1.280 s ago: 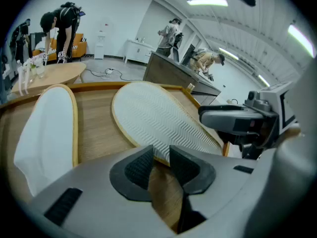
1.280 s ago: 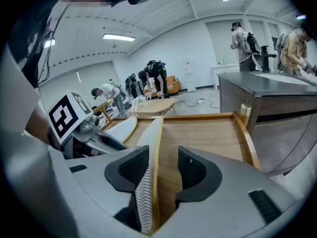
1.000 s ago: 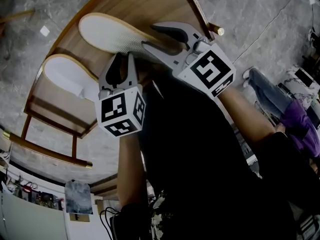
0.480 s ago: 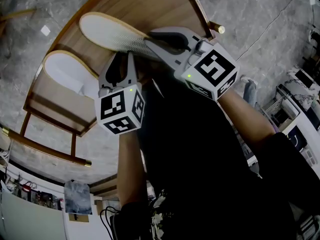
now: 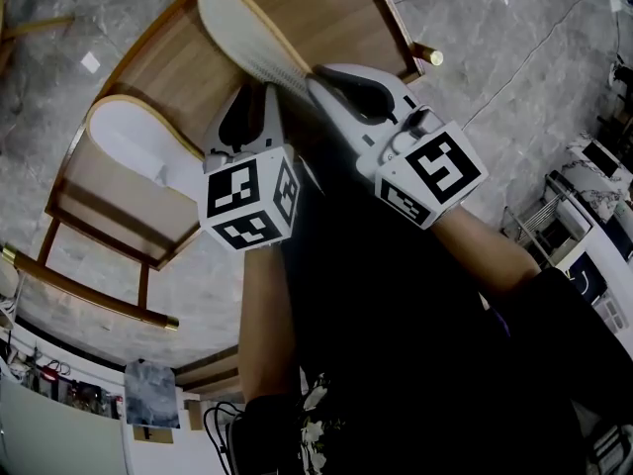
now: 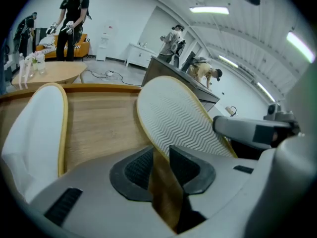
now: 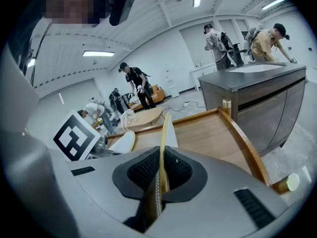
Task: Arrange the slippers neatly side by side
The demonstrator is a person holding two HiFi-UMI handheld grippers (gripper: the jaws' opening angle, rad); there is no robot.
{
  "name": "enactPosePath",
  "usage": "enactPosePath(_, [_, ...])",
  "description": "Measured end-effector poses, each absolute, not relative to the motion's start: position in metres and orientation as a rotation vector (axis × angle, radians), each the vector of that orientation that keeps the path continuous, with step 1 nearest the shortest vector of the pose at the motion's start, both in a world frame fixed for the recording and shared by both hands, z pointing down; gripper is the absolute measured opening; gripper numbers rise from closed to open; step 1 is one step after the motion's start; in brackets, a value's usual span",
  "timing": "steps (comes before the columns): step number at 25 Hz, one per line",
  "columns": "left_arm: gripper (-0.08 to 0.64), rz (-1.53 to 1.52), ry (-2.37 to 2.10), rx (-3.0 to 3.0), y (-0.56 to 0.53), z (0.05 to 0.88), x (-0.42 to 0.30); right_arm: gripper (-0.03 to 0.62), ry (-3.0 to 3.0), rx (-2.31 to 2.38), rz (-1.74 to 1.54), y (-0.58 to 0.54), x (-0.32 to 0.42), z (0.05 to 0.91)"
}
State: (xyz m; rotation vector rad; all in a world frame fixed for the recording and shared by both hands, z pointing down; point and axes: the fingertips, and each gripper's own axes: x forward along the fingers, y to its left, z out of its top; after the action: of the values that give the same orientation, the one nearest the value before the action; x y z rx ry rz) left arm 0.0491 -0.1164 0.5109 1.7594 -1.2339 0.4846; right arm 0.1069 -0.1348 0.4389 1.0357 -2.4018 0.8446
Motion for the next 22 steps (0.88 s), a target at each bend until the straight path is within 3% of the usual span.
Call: enactPosePath(22, [0.072,0.421,-1.281,1.67,-0.131,0.523,0.034,0.021,-2.476,0.899,0.813,-0.118,0.071,0.435])
